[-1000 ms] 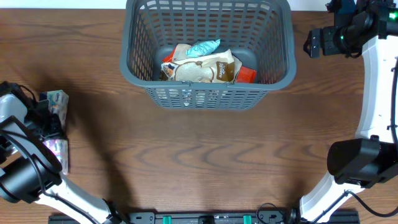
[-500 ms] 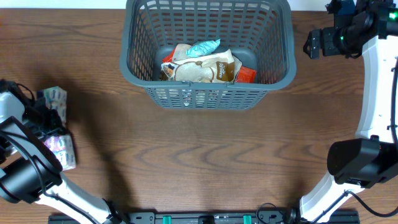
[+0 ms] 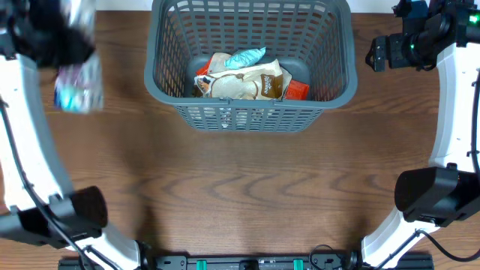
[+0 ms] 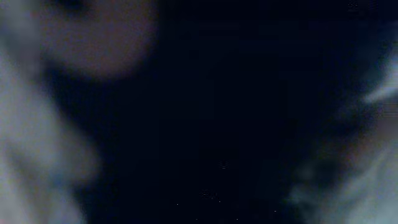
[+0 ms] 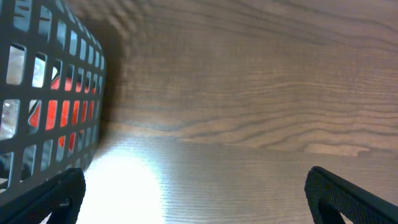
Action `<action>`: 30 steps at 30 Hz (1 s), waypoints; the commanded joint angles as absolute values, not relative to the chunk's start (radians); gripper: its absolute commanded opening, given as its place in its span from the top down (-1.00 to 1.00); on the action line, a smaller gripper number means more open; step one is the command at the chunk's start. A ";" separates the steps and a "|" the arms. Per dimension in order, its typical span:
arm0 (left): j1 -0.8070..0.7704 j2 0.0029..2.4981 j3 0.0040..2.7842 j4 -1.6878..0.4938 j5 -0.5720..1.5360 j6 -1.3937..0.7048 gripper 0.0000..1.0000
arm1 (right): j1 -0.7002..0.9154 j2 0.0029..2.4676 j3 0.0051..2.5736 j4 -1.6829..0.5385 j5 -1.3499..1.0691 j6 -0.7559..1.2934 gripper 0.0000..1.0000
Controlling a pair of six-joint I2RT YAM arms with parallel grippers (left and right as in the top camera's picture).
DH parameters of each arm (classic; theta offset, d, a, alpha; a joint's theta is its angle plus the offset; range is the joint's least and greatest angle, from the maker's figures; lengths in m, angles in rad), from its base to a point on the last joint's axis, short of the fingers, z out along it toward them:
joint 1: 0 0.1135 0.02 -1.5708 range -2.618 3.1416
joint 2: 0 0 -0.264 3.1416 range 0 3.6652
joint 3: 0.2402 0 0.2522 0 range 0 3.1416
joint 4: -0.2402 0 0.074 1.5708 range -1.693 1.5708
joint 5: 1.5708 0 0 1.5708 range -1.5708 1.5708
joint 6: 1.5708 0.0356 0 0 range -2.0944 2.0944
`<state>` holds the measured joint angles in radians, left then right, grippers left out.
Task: Pack container
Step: 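Lift the tissue packs over the basket and release them inside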
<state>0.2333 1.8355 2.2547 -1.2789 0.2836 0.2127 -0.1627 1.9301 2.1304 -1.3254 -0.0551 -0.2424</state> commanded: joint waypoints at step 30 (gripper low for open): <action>-0.365 2.309 2.584 -1.221 0.314 0.998 0.88 | -0.174 1.938 2.131 -1.345 -0.057 -0.248 -0.99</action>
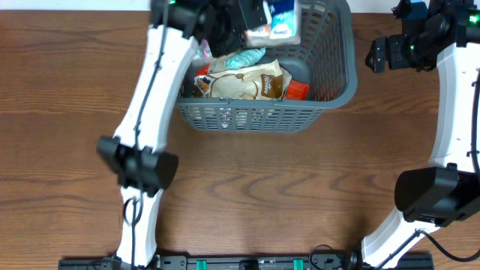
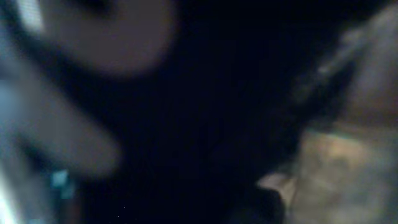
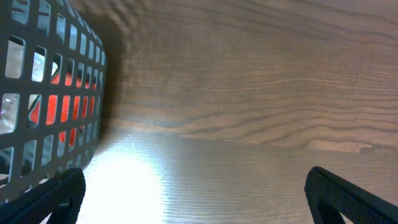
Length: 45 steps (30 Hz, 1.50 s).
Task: Pack container
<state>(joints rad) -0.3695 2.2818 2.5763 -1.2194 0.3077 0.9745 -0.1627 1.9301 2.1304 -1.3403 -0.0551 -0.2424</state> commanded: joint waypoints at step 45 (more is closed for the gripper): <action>0.095 1.729 2.446 -1.473 0.129 0.339 -0.97 | -0.076 1.814 2.368 -1.267 0.008 -0.045 -0.79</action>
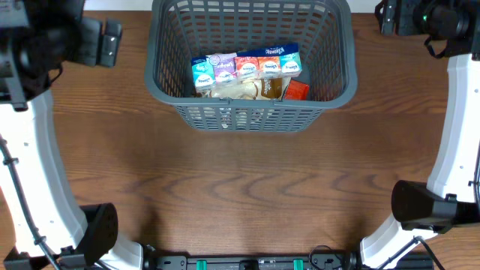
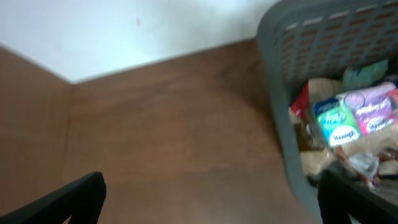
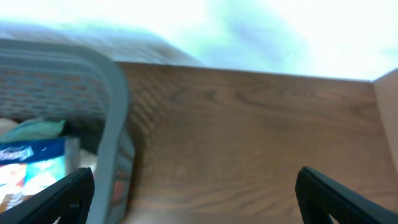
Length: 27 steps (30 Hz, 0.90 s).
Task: Pack container
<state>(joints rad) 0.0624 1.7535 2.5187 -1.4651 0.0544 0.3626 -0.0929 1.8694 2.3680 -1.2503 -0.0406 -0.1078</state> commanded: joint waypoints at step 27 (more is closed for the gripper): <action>0.111 0.785 1.100 -0.938 0.182 0.270 -0.97 | 0.169 0.968 1.018 -0.795 0.131 0.094 -0.98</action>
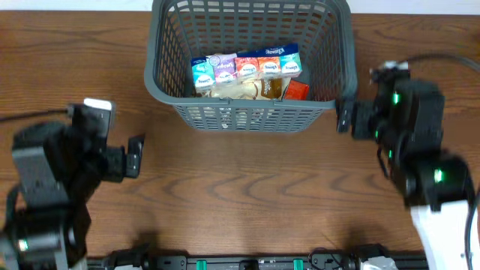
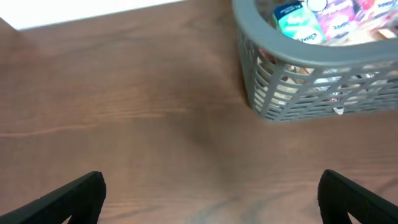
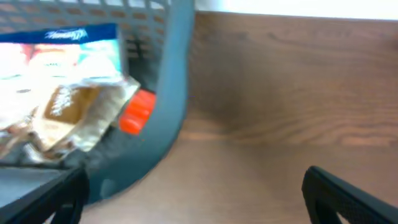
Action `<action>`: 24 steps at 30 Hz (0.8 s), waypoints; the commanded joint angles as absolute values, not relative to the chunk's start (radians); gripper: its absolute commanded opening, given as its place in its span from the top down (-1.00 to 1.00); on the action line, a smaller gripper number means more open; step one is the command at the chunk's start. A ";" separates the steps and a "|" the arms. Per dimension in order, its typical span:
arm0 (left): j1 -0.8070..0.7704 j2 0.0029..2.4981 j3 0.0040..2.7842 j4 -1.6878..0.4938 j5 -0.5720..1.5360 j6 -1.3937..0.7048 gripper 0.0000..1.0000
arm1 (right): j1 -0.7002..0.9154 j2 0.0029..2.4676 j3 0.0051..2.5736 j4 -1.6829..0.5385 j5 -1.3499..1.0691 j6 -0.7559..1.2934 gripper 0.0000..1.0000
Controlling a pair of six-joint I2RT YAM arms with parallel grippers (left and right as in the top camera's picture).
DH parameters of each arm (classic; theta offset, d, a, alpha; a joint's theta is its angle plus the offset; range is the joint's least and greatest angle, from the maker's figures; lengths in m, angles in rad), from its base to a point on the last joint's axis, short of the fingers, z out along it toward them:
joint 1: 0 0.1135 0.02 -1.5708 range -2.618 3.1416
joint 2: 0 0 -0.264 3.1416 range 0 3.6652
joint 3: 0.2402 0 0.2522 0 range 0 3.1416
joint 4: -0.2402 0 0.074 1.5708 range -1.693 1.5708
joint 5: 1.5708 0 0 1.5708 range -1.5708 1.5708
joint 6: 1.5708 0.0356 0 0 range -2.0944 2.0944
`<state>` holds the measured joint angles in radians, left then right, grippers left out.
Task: Pack container
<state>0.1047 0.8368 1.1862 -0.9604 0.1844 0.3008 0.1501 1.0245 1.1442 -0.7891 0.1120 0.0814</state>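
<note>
The grey mesh basket (image 1: 247,116) stands at the back middle of the table. On top of its load lies a row of colourful tissue packets (image 1: 244,67), over a brown bag (image 1: 244,88) and a red item (image 1: 298,90). My left gripper (image 1: 135,156) hovers open over bare wood, left of and in front of the basket (image 2: 298,87). Beside the basket's right front corner my right gripper (image 1: 343,116) is open too, with the basket wall (image 3: 171,93) and the tissue packets (image 3: 56,43) at its left. Nothing is between either pair of fingers.
Brown wooden table (image 1: 247,195) runs wide in front of the basket. Black rail along the front edge (image 1: 247,262). White wall behind the table's far edge (image 2: 93,9).
Both arms have come from the table's back corners toward the front. The left gripper now sits front-left of the basket, the right beside its right front corner. Basket contents are unchanged.
My left gripper held the tissue packets at the table's left side. Then it was over the basket with them. Then the packets lay on top in the basket and the left gripper was open at the back left. Now both arms hover low and open.
</note>
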 commanded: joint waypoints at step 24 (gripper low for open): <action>0.110 0.639 0.881 -0.799 0.165 0.252 -0.97 | 0.171 0.859 0.872 -0.782 0.131 0.097 -0.99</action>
<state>0.1051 0.6441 0.8795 -0.8036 0.1761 0.2615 0.1631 0.8631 0.8680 -0.7815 0.1215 0.0875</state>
